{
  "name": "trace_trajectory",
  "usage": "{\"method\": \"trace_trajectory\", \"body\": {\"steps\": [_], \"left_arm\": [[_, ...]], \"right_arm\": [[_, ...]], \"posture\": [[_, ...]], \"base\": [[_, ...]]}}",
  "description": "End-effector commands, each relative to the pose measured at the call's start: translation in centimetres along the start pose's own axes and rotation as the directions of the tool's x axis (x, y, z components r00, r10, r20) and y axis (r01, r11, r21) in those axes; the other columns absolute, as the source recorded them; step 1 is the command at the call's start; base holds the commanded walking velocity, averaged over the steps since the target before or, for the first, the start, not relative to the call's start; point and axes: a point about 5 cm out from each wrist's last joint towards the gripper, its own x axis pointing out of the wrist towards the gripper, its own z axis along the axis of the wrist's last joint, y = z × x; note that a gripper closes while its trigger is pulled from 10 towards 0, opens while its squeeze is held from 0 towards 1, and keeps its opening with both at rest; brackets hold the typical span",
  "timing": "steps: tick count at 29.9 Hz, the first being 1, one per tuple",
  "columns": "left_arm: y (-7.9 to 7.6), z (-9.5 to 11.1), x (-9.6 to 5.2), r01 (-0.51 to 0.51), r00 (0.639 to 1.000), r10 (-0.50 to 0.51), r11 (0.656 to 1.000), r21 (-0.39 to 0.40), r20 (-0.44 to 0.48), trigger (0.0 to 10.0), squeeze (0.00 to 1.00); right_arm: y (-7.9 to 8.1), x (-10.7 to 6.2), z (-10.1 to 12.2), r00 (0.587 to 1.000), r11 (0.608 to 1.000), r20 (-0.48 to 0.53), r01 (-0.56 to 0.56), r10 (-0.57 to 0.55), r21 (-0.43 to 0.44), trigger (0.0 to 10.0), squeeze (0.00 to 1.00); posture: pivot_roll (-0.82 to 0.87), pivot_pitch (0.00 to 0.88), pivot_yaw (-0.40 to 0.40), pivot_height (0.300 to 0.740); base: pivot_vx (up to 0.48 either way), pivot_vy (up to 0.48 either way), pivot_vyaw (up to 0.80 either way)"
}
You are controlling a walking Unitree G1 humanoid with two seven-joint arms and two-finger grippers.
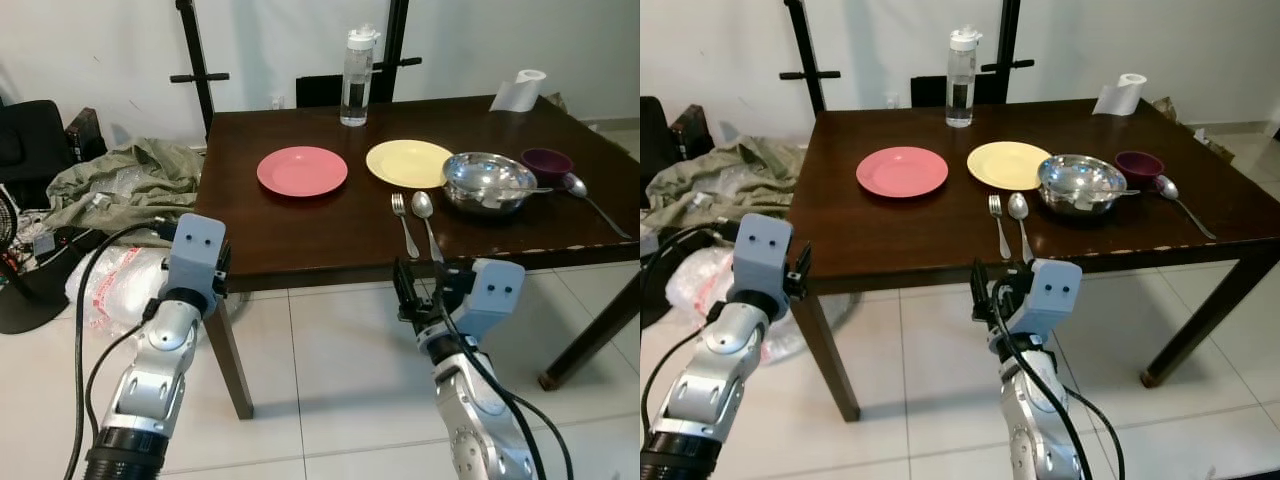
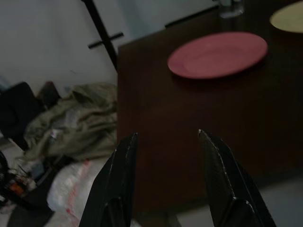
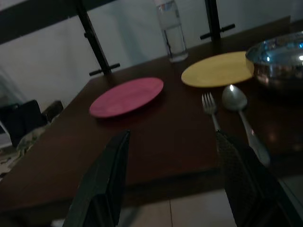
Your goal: Setting the table
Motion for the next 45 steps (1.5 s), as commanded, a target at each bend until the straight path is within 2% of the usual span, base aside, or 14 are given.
{"method": "trace_trajectory", "body": {"steps": [1, 31, 37, 38, 45], "left_arm": [[-0.1, -0.4, -0.1, 0.008, 1.0, -0.008, 1.0, 0.007, -0.015, 10.0, 0.0], [-0.2, -0.4, -0.2, 0.018, 1.0, -0.018, 1.0, 0.002, -0.018, 10.0, 0.0], [-1.2, -0.8, -0.5, 0.101, 0.994, -0.101, 0.995, -0.007, -0.04, 10.0, 0.0], [-1.7, -0.9, -0.7, 0.141, 0.989, -0.141, 0.99, -0.006, -0.043, 10.0, 0.0], [-2.5, -0.9, -1.0, 0.206, 0.977, -0.208, 0.978, -0.034, -0.047, 10.0, 0.0]], "right_arm": [[-0.5, -0.2, -0.3, 0.999, 1.0, -0.017, 0.028, -0.028, 0.002, 10.0, 0.0], [-0.8, -0.4, -0.4, 0.998, 0.999, -0.025, 0.051, -0.051, 0.004, 10.0, 0.0], [-0.8, -0.4, -0.4, 0.998, 0.999, -0.025, 0.051, -0.051, -0.002, 10.0, 0.0], [-0.8, -0.3, -0.4, 0.998, 0.999, -0.025, 0.052, -0.052, -0.003, 10.0, 0.0], [-0.8, -0.3, -0.4, 0.998, 0.999, -0.025, 0.053, -0.053, -0.006, 10.0, 0.0]], "posture": [[0.05, 0.098, 0.119, 0.74], [0.05, 0.114, 0.119, 0.74], [0.05, 0.116, 0.118, 0.74], [0.05, 0.116, 0.118, 0.74], [0.05, 0.119, 0.119, 0.74]], "base": [[0.48, 0.0, 0.0], [0.48, 0.0, 0.0], [0.393, 0.0, 0.0], [0.0, 0.0, 0.0], [0.0, 0.0, 0.0]]}}
